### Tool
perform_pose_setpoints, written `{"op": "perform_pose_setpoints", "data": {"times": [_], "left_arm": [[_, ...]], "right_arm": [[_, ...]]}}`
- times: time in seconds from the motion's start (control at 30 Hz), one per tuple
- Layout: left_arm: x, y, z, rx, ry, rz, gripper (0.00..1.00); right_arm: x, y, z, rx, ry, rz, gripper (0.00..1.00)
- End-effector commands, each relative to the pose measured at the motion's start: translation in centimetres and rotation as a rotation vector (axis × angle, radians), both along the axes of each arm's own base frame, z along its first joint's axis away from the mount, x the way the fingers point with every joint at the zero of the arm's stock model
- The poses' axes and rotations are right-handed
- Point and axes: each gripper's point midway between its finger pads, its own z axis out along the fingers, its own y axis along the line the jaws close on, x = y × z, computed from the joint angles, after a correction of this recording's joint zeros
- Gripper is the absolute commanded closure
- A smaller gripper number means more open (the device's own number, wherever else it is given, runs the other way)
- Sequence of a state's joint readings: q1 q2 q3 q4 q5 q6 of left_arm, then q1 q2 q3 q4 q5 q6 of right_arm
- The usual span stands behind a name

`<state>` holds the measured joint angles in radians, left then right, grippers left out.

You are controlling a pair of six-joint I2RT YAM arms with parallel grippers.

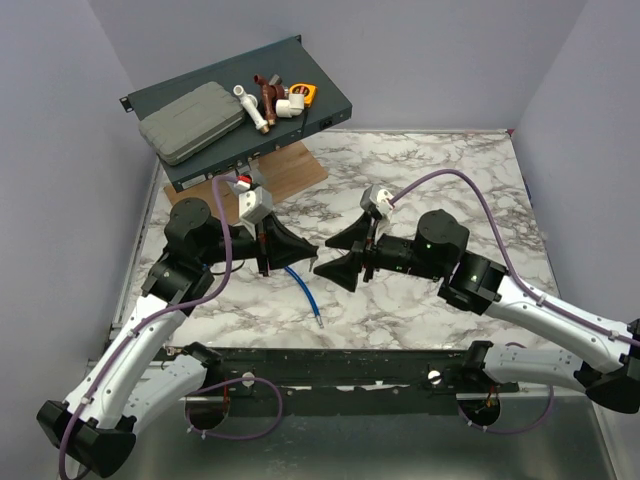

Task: Unlock with the key
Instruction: Adjust the key.

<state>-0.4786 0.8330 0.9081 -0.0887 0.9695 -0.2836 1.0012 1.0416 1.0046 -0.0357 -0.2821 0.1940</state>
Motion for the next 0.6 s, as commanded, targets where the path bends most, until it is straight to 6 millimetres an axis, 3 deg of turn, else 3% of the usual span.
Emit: {"op": "perform_pose_setpoints", "data": {"times": [0.0,0.17,0.37,0.43,0.53,0.57], "left_arm": [[-0.6,0.2,2.4,-0.059,-0.016,-0.021,1.0],[-0.4,0.1,2.6,-0.074,-0.01,-0.02,1.0],[-0.4,0.2,3.4,-0.097,-0.008,-0.017,1.0],[-0.5,0.2,3.5,-0.101,-0.012,-0.02,1.0],[-0.4,0.3,3.5,-0.103,-0.015,-0.013,1.0],[-0.4,0.4,3.6,-0.104,-0.018,-0.01,1.0]], "right_arm": [[-0.1,1.0,1.2,0.093,0.002,0.027,0.3],[1.0,1.9,1.4,0.135,0.009,-0.008,0.32],[2.0,2.6,1.5,0.136,0.003,-0.03,0.51],[2.1,2.5,2.1,0.156,-0.01,-0.035,0.63],[2.2,2.1,2.8,0.176,-0.03,-0.051,0.97],[2.2,2.0,2.9,0.177,-0.035,-0.055,0.99]]}}
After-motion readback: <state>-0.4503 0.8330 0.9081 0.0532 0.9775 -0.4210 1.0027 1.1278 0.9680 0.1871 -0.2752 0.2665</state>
